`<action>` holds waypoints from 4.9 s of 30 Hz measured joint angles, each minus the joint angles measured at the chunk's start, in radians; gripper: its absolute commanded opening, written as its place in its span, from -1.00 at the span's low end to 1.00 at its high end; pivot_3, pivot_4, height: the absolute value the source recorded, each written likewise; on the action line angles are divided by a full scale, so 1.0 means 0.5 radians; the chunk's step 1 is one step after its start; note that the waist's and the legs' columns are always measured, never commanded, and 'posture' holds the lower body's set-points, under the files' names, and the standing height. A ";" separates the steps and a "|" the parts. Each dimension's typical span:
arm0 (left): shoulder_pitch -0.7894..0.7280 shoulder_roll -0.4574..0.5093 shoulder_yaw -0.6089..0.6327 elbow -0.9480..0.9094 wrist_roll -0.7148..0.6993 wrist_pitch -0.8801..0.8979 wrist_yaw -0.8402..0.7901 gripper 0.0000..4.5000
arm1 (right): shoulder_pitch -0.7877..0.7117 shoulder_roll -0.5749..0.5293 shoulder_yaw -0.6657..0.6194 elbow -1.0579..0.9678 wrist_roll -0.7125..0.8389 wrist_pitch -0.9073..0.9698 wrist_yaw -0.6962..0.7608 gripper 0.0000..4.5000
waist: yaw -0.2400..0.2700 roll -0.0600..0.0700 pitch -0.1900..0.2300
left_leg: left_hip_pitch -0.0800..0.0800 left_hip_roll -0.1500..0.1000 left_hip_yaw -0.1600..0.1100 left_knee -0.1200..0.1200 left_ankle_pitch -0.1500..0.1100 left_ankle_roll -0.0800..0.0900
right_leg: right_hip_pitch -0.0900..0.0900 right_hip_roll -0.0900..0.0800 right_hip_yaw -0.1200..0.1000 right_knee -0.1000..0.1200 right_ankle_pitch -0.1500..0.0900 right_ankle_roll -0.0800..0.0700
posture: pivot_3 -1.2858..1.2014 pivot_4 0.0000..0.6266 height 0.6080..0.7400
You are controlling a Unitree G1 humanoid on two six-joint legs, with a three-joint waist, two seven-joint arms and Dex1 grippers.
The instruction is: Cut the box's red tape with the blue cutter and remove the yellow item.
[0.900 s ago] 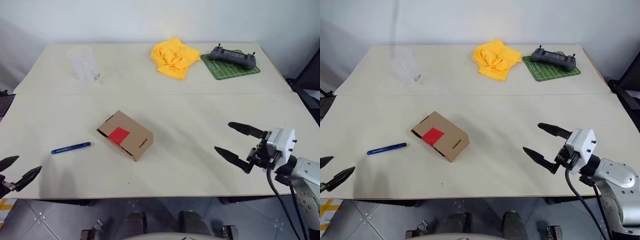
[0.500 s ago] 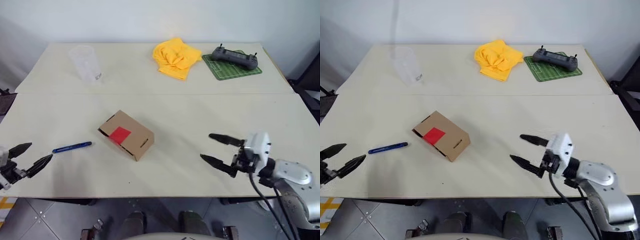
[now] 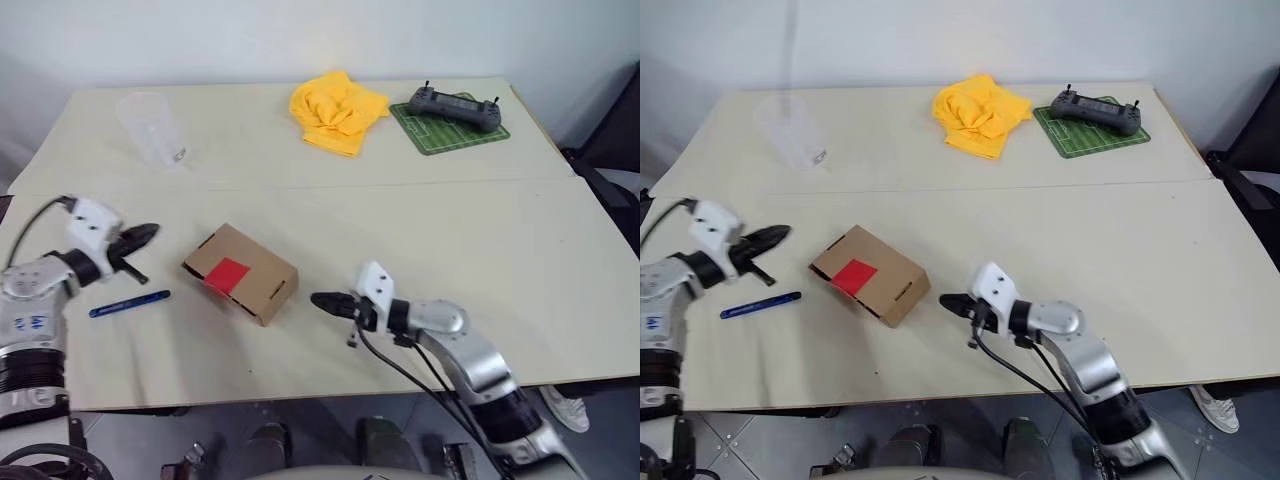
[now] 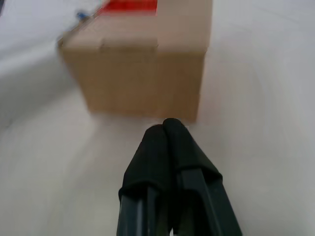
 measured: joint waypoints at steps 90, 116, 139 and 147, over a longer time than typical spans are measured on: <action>1.405 0.403 1.255 -0.340 -0.646 0.369 -0.571 1.00 | 0.488 -0.690 -1.124 -0.611 0.812 -0.081 0.647 0.98 | 0.068 0.007 0.008 | 0.007 0.026 0.015 0.024 -0.040 0.023 | 0.028 -0.001 -0.017 -0.048 0.001 -0.003 | 0.03 -0.52 1.00; 0.126 0.576 0.095 0.945 0.016 -0.574 -1.116 1.00 | 0.562 -0.817 -0.878 -0.807 0.822 -0.336 0.850 0.98 | 0.030 0.003 0.009 | 0.009 0.025 0.043 0.031 -0.045 0.016 | 0.028 0.003 -0.038 -0.034 0.003 0.000 | 0.03 -0.52 1.00; -0.347 0.588 -0.220 1.403 0.320 -0.702 -1.096 -0.14 | 0.683 -0.920 -0.918 -0.936 0.906 -0.164 0.675 1.00 | 0.060 0.005 0.008 | 0.038 0.027 0.073 0.031 -0.051 0.027 | 0.036 -0.008 -0.037 -0.020 0.004 0.002 | 0.03 -0.52 1.00; -0.315 0.572 -0.217 1.366 0.318 -0.707 -1.097 -0.75 | 0.683 -0.932 -0.919 -0.973 0.950 -0.122 0.626 1.00 | 0.061 0.009 0.005 | 0.039 0.028 0.073 0.032 -0.052 0.029 | 0.036 -0.009 -0.036 -0.021 0.004 0.002 | 0.03 -0.52 1.00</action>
